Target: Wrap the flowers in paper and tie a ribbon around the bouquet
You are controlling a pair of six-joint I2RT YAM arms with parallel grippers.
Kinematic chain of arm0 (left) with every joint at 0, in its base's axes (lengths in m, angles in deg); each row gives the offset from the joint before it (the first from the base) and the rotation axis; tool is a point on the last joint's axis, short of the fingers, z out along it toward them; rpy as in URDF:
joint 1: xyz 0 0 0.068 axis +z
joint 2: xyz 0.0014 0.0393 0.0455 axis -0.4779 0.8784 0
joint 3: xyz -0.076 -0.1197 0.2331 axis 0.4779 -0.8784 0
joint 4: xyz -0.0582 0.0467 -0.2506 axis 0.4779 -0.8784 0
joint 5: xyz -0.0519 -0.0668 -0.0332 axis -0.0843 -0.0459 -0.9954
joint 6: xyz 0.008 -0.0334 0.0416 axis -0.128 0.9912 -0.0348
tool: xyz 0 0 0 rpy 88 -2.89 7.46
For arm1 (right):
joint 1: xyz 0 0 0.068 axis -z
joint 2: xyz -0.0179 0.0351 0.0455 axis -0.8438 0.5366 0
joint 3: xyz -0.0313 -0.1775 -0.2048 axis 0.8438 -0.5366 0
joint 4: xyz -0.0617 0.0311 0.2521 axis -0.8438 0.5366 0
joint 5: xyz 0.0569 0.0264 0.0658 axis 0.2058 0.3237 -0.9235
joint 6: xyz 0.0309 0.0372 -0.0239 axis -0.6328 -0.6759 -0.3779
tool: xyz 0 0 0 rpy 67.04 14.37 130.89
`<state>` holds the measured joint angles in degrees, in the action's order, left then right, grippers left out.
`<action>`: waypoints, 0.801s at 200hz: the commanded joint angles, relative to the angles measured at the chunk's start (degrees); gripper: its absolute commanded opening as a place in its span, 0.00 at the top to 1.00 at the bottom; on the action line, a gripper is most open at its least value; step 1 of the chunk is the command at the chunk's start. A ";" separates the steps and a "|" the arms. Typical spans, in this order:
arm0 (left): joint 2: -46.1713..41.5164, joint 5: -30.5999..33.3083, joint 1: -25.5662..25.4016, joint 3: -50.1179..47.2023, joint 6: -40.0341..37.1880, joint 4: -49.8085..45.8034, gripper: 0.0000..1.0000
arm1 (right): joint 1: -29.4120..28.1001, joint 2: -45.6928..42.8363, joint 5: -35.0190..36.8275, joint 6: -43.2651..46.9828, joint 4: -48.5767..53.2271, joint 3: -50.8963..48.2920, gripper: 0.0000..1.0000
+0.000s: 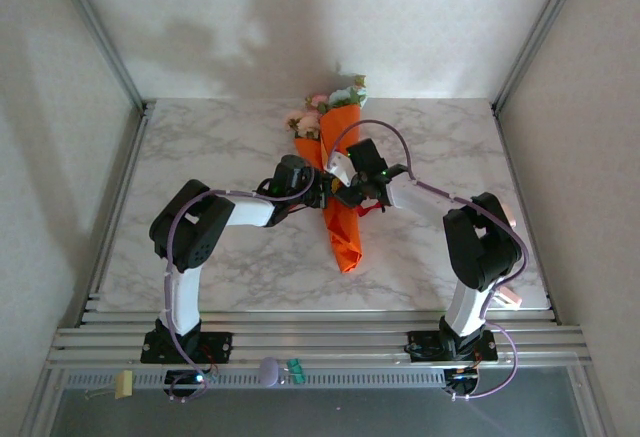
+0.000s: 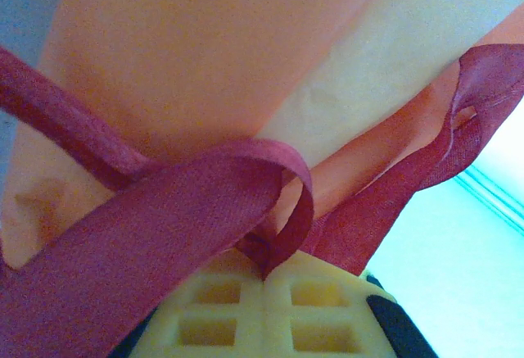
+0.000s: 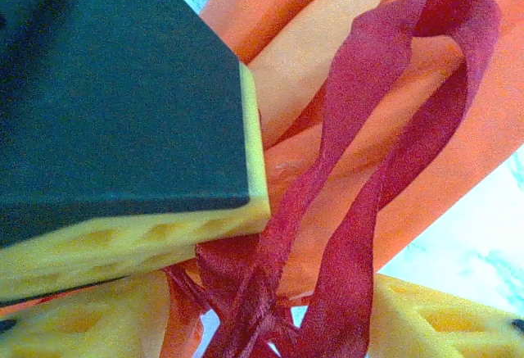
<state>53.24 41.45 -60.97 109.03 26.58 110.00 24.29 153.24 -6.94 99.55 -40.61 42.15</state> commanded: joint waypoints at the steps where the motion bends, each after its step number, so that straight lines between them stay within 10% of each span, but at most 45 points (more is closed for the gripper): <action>1: -0.31 -1.08 0.08 1.70 -1.06 0.26 1.00 | 0.03 1.57 -1.67 0.08 1.60 2.69 0.43; 149: -2.72 -0.96 0.08 2.55 -3.99 -5.43 1.00 | 0.05 3.32 -0.87 0.67 3.01 5.93 0.99; 160: -3.65 -0.56 0.08 2.83 -4.70 -7.73 0.88 | 0.14 2.90 -1.28 0.55 3.12 5.75 1.00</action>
<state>52.87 41.47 -60.60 110.10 25.25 107.88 24.34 156.30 -7.97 100.45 -37.05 46.21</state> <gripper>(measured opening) 0.054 0.060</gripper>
